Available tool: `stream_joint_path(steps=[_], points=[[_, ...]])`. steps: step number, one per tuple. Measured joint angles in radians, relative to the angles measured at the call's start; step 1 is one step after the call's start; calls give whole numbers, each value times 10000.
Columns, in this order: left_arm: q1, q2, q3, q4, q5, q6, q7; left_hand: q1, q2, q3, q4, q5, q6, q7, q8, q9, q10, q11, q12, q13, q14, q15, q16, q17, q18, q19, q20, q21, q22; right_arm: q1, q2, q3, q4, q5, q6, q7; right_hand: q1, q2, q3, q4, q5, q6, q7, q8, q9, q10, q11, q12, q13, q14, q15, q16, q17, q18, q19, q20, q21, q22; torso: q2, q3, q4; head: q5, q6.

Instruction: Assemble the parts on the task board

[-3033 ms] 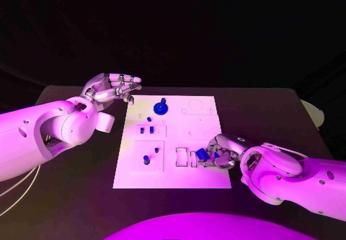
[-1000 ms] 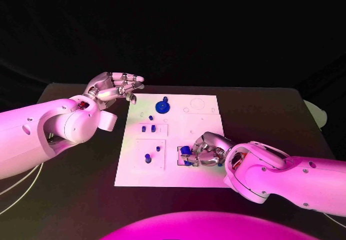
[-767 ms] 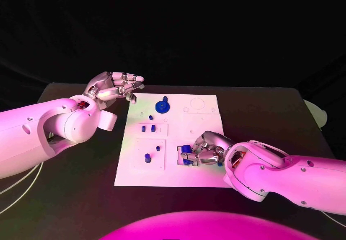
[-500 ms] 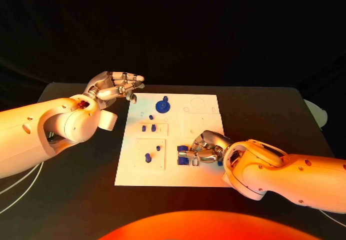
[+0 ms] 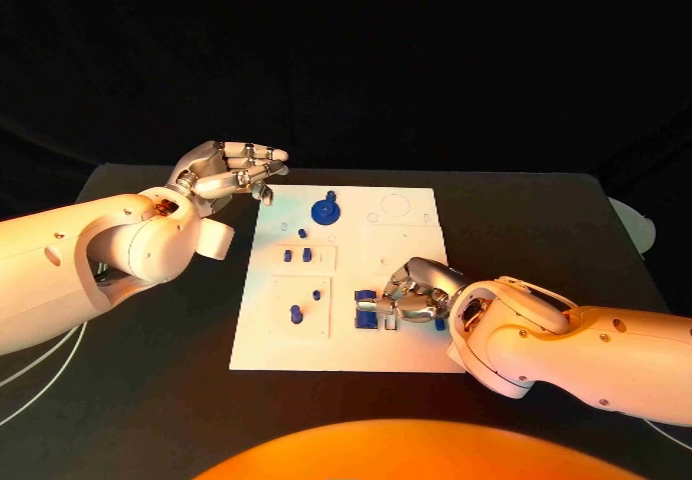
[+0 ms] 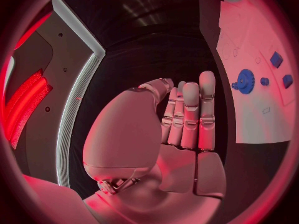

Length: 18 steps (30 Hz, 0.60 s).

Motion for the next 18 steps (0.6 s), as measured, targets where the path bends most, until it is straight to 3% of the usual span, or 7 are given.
stream_joint_path(steps=[2,4,10,18], points=[[0,-1,0,0,0,0,0,0,0,0,0,0,0,0,0,0,0,0,0,0,0,0,0,0,0,0,0,0,0,0,-71,0,58,-49,-45,21,355,347,-9,-9,133,0,0,28,17,0,0,0,0,0,0,0,0,0,0,0,0,0,0,7,1,-10,-4],[0,-2,0,-2,0,0,-1,0,0,0,0,0,0,0,0,0,0,0,0,0,0,0,0,0,0,0,0,0,0,0,-179,0,137,-74,-88,77,1075,521,-9,-9,587,-50,1,68,18,0,0,0,0,0,0,0,0,0,0,0,0,0,-1,10,1,-15,3],[-1,-1,-4,-16,0,0,-1,0,0,0,0,0,0,0,0,0,0,0,0,-1,0,0,0,0,0,0,0,0,0,85,-917,4,479,-74,-226,481,2624,638,23,-42,1452,-270,54,12,-66,-1,0,0,7,0,1,0,-1,0,0,0,0,-1,-8,12,-4,-40,22],[-2,23,-12,-31,1,0,-2,0,0,0,0,0,0,0,0,0,0,0,0,-2,0,0,0,0,0,0,0,0,0,198,-2151,1,618,-164,-237,924,3107,597,35,-53,1767,-350,134,-187,-224,-2,2,-43,48,0,1,0,-2,0,0,1,0,-2,-12,12,-28,-184,57]])
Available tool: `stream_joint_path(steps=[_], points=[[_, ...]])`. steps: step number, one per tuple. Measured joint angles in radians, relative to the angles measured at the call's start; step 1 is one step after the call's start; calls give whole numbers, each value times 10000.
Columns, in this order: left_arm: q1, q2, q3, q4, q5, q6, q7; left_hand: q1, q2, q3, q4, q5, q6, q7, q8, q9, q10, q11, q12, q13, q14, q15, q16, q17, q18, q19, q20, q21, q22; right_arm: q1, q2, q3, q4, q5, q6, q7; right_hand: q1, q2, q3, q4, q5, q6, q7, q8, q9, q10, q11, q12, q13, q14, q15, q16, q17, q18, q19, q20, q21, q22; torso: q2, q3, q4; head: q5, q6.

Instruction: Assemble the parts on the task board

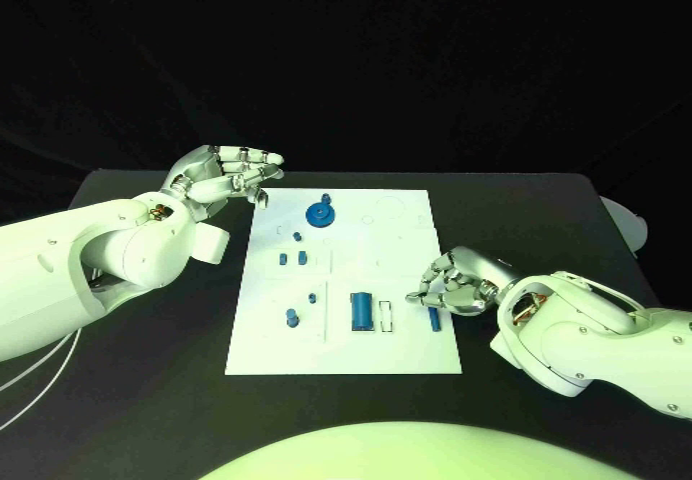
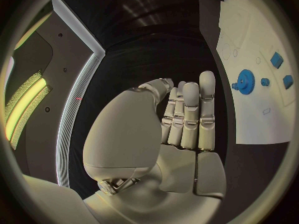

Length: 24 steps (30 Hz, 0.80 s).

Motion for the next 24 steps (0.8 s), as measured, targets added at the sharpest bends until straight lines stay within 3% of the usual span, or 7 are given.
stream_joint_path(steps=[9,16,24], points=[[-4,56,-6,-27,1,3,0,0,0,0,0,0,0,0,0,0,0,0,0,-1,0,0,0,1,-1,0,0,0,0,-227,-456,-53,-13,-566,177,62,39,39,-1,1,0,0,0,0,-18,0,1,2,-16,0,1,0,-1,0,0,0,0,-1,-2,19,-49,-82,-23],[-8,54,-9,-37,8,8,-1,0,0,0,0,0,0,0,0,0,0,0,0,-1,0,0,0,1,0,0,0,0,0,-519,-454,-78,-110,-1091,386,-194,39,39,-138,33,0,0,0,0,-48,0,1,4,-27,0,1,0,-1,0,0,0,0,-2,2,19,-28,-101,-64],[-11,35,-9,-38,14,11,-5,0,0,0,0,0,0,0,0,0,0,0,0,-3,0,0,0,1,-1,0,0,0,0,-651,-298,-88,-177,-1487,540,-492,-32,-32,-196,36,-1,18,-17,0,-57,-1,1,3,-50,0,1,0,7,0,0,1,0,7,7,1,-14,-89,-88]])
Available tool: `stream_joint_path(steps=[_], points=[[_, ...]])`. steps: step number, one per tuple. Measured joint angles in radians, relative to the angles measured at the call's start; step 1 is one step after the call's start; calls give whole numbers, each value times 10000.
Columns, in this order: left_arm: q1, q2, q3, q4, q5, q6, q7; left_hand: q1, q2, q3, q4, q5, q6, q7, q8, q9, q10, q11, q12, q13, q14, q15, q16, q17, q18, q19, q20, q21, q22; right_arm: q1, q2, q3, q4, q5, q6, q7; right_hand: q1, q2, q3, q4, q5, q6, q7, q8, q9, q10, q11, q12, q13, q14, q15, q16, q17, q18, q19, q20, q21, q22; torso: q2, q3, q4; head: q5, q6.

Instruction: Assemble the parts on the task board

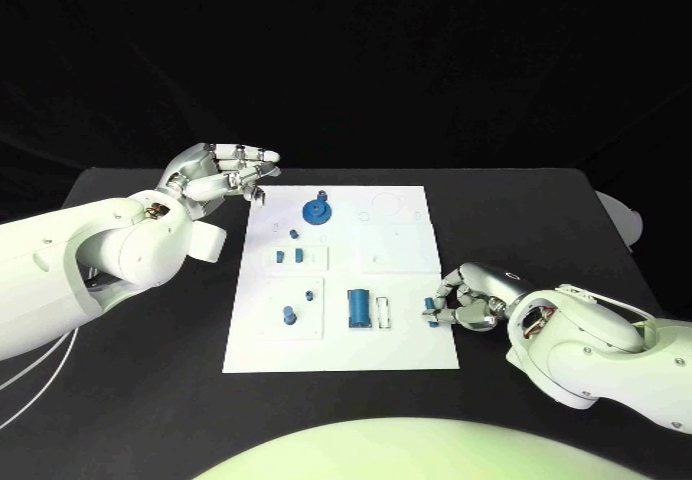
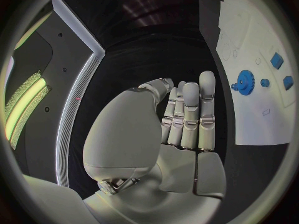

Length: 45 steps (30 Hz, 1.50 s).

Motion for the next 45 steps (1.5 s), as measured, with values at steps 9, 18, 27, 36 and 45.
stream_joint_path(steps=[9,18,27,36,45], points=[[0,-6,-1,4,3,6,-1,0,0,0,0,0,0,0,0,0,0,0,0,0,0,0,0,1,1,0,0,0,-9,-64,245,25,-160,-391,35,-189,343,-13,-23,-33,-57,79,-76,-40,-3,-2,2,10,57,0,1,0,-1,1,0,0,0,-1,-6,-2,-2,13,-8],[-1,-32,-1,13,6,14,-9,0,0,0,0,0,0,0,0,0,0,0,0,16,0,0,0,-11,0,0,0,0,-9,-164,531,75,-250,-1083,93,-301,1941,-384,627,-429,-1035,216,-105,-230,-2,-31,32,-37,462,1,39,0,-3,0,0,0,0,-2,-7,-6,0,33,-23],[-1,-50,-2,24,8,22,-21,0,0,0,0,0,0,0,0,0,0,0,0,15,0,0,0,-10,1,0,0,0,-9,-194,633,83,-178,-1645,237,-367,2426,-869,1584,-283,-433,416,-93,-486,-534,-13,14,-100,460,1,39,0,-4,0,0,0,0,-3,-15,-12,-5,37,-37],[-2,-64,-2,32,10,28,-27,0,0,0,0,0,0,0,0,0,0,0,0,14,0,0,0,-10,1,0,0,0,-9,-233,626,52,-9,-1803,198,-461,2433,-875,2645,422,793,356,-38,-364,-362,44,-43,-152,274,0,35,0,-4,0,0,0,0,-4,-14,-1,-12,55,-15],[-2,-70,-2,35,11,33,-33,0,0,0,0,0,0,0,0,0,1,0,0,13,0,0,0,-10,0,0,0,0,-8,44,652,43,288,-1319,-117,-636,1648,-1184,4213,510,1264,196,-89,-326,-344,18,-91,-143,-11,-1,34,0,-6,0,0,0,0,-5,-11,3,-7,65,-8]])
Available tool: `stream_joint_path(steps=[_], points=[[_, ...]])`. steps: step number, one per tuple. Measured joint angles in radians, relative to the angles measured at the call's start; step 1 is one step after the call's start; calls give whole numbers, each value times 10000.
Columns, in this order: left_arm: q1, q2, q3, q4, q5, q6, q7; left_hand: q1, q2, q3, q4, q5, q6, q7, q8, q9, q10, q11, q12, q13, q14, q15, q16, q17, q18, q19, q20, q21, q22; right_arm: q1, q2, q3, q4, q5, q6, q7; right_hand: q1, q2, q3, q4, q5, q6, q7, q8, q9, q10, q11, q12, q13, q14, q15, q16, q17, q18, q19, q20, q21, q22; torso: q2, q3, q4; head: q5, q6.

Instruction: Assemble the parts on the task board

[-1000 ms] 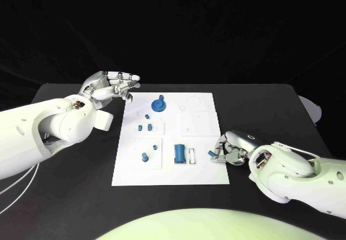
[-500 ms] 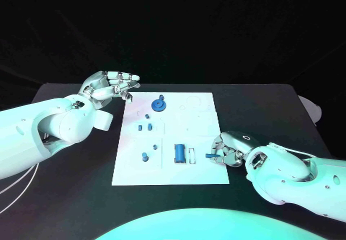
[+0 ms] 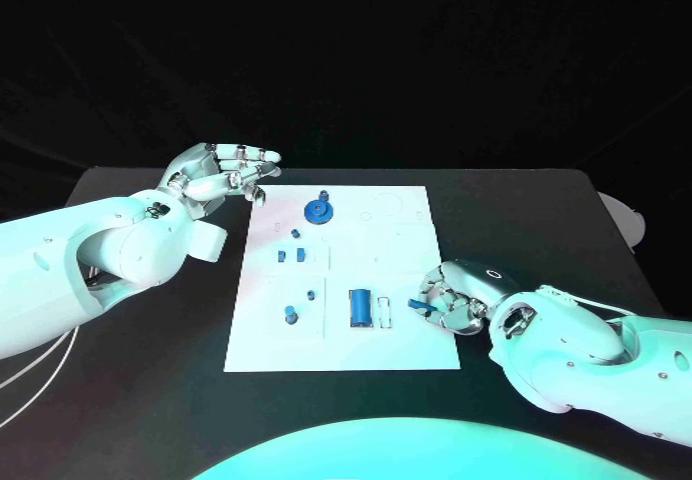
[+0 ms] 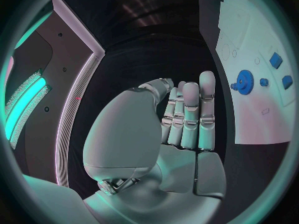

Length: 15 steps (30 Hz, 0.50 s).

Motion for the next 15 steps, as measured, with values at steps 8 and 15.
stream_joint_path(steps=[8,15], points=[[-1,4,-1,5,1,5,-5,0,0,0,0,0,0,0,0,0,0,0,0,-1,0,0,0,1,0,0,0,0,0,137,380,13,37,900,-409,4,-369,-208,596,-184,9,-20,17,0,1,1,-1,0,23,0,0,0,-1,0,0,0,0,-1,6,-9,11,-1,-31],[-1,16,-1,13,2,15,-9,0,0,0,0,0,0,0,0,0,0,0,0,-1,0,0,0,1,0,0,0,0,1,151,910,16,-211,1775,-525,25,-1415,-329,1148,-516,-242,-33,30,251,6,1,0,0,23,0,0,0,-1,0,0,0,0,-1,7,-17,9,-8,-66]])
